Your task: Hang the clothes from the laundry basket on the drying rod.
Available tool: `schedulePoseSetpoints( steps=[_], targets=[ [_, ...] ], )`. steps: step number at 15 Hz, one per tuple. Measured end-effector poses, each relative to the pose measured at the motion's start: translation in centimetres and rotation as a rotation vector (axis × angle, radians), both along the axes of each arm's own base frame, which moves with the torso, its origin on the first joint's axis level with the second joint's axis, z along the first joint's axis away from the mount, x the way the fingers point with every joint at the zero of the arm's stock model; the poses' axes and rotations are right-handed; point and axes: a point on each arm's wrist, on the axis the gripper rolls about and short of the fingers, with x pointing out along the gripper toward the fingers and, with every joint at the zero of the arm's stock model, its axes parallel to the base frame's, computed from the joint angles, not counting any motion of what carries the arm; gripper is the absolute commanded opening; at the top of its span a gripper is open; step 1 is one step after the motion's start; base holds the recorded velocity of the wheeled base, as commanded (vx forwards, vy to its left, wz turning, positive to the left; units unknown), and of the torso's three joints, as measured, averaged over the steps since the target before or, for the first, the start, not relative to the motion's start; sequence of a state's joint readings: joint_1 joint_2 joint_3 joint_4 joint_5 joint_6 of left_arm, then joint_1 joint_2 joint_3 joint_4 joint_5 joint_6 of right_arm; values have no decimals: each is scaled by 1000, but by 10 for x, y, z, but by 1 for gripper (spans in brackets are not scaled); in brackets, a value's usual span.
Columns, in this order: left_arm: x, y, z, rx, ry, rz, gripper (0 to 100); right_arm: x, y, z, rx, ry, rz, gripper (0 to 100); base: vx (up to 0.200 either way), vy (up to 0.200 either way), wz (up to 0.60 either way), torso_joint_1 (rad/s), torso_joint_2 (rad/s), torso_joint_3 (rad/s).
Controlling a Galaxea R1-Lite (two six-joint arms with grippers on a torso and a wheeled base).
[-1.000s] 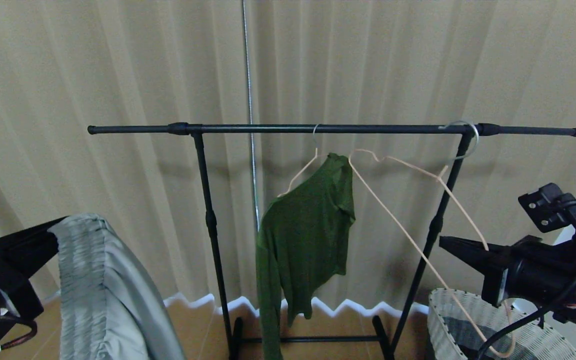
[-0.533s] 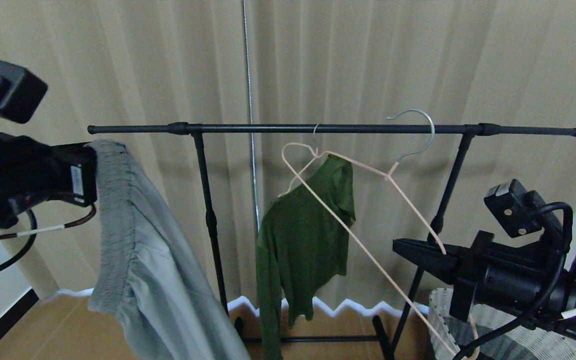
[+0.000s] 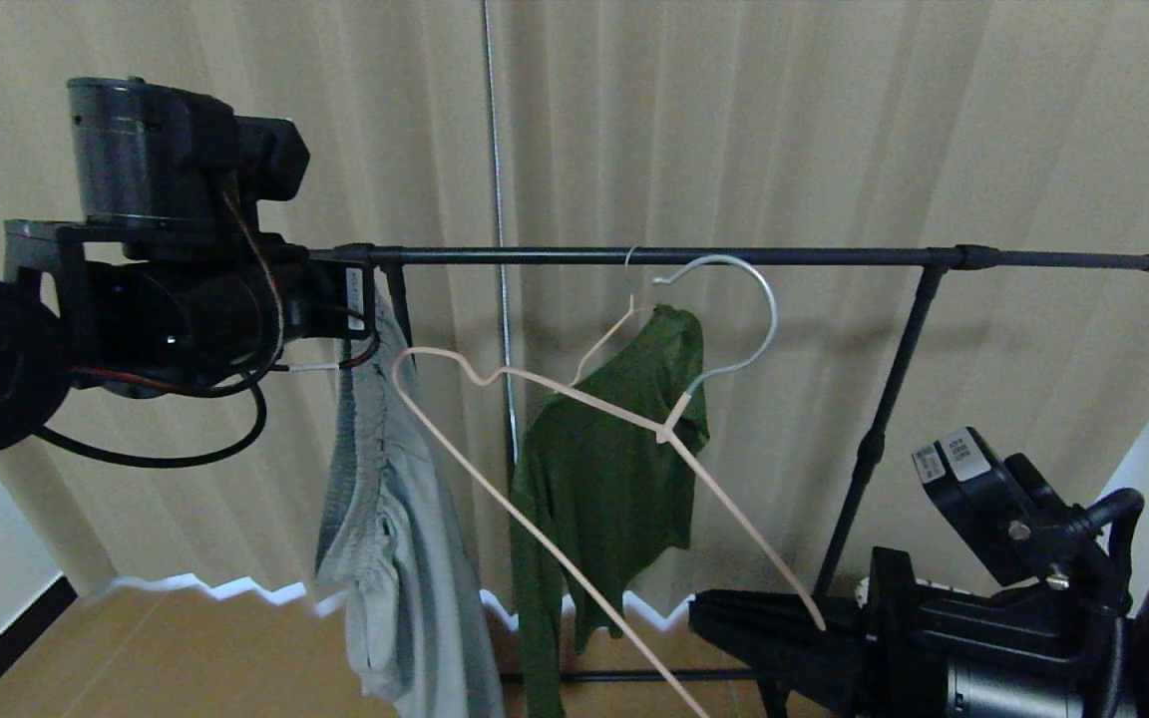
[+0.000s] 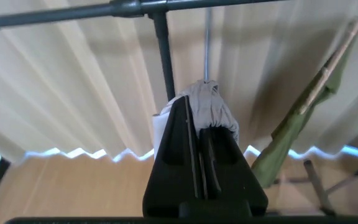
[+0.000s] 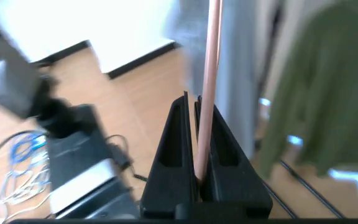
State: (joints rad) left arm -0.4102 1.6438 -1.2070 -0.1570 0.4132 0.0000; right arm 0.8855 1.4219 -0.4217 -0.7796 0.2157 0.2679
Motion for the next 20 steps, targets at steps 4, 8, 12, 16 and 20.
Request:
schedulePoseSetpoints(
  steps=[4, 8, 12, 16, 20],
  targets=[
    [10, -7, -8, 7, 21, 1, 0, -10, 7, 0, 0, -4, 58, 0, 0, 0, 0, 0, 0, 0],
    [5, -11, -13, 23, 39, -6, 0, -6, 16, -5, -24, 7, 54, 0, 0, 0, 0, 0, 0, 0],
    [1, -13, -14, 41, 42, 18, 0, 4, 29, -8, -43, 13, 21, 0, 0, 0, 0, 0, 0, 0],
    [-7, -8, -15, 86, 98, 53, 0, 15, 40, -14, -81, 3, -95, 0, 0, 0, 0, 0, 0, 0],
    [-10, -4, -13, 143, 93, 94, 0, 18, 43, -17, -94, 8, -107, 0, 0, 0, 0, 0, 0, 0]
  ],
)
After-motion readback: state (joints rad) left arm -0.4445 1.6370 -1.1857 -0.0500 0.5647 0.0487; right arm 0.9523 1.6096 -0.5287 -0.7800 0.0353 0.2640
